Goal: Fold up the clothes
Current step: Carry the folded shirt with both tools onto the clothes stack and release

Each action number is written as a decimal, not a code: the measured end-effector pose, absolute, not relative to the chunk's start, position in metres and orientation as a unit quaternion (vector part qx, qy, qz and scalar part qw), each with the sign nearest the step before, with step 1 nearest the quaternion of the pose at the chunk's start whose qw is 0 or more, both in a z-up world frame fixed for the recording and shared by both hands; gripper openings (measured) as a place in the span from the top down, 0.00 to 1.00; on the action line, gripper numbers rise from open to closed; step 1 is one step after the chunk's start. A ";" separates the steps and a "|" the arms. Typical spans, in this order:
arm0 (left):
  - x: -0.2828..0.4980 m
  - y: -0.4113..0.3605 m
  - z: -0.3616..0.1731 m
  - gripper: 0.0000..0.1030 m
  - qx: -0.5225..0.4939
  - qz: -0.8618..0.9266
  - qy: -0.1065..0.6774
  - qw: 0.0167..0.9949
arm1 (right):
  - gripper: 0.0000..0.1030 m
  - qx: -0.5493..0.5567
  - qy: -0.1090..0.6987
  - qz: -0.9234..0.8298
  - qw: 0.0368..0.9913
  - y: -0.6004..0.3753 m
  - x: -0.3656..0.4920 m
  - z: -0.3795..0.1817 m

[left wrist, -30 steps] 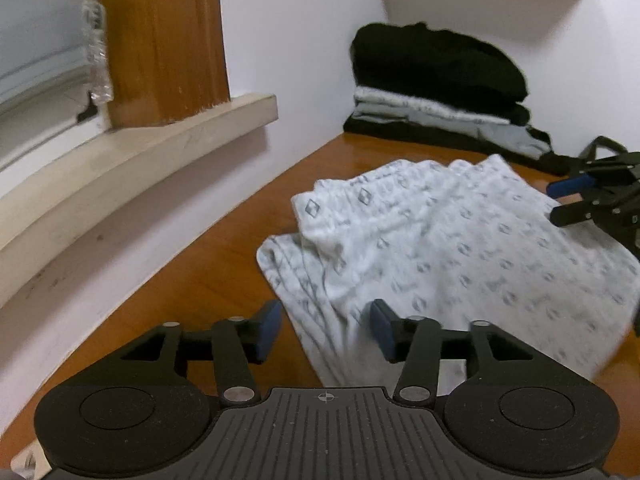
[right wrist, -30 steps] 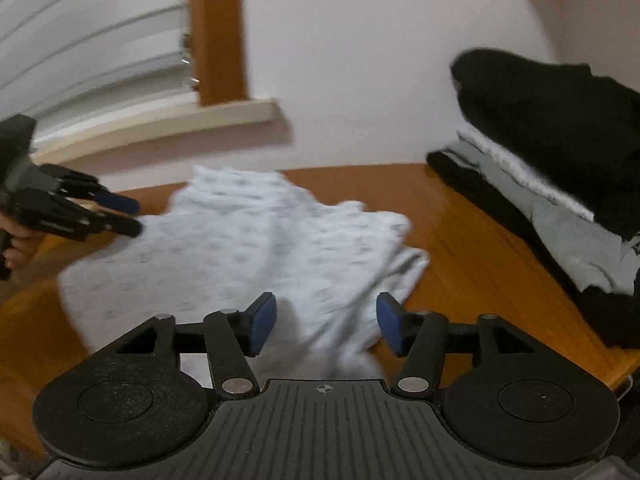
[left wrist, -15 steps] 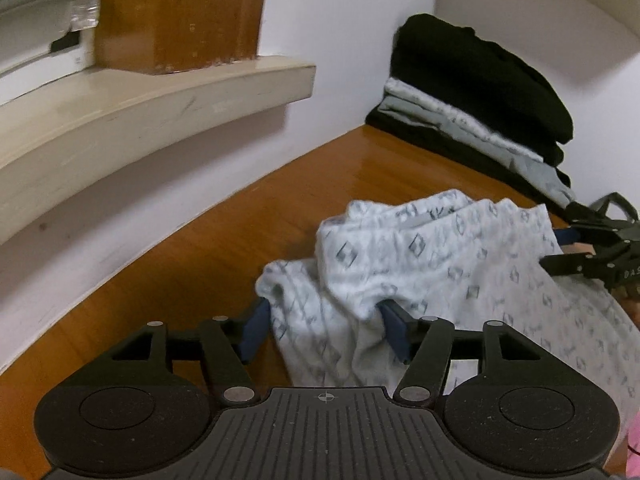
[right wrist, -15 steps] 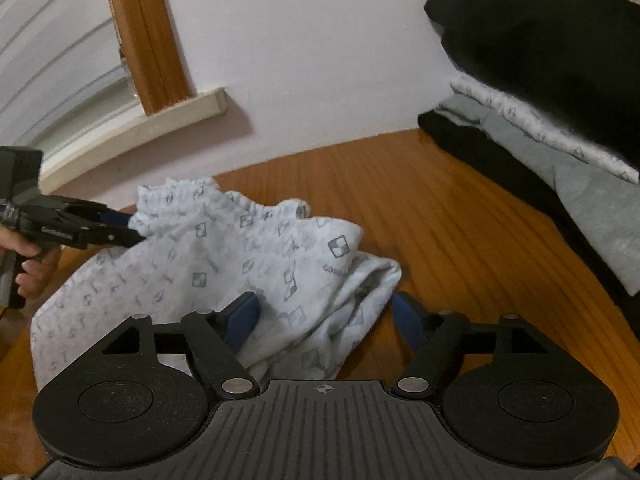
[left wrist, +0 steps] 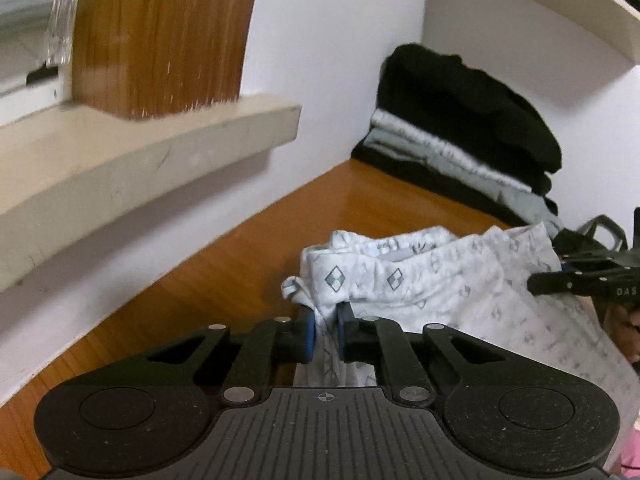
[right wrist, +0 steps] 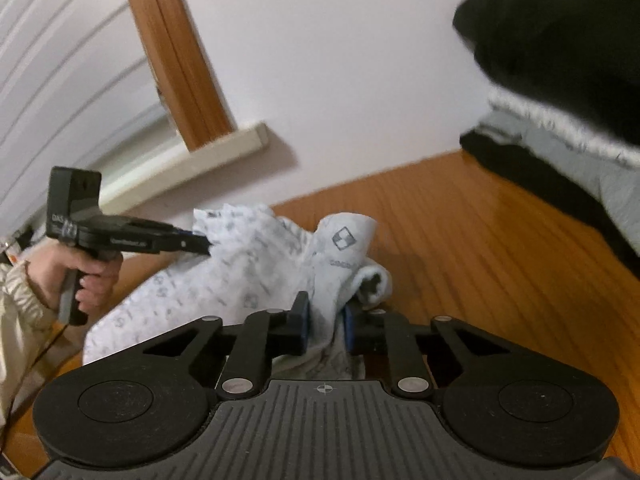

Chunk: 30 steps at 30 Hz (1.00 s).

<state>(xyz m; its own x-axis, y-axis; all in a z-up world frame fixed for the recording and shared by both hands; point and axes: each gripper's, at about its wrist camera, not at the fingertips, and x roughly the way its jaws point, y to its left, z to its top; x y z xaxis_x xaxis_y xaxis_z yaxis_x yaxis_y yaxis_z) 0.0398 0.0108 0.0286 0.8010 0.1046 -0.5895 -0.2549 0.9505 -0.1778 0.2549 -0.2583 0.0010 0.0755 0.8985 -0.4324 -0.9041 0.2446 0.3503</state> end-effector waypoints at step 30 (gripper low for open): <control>0.288 -0.069 0.281 0.90 0.051 0.025 0.064 0.996 | 0.91 0.013 -0.077 0.545 0.835 -0.333 0.328 0.175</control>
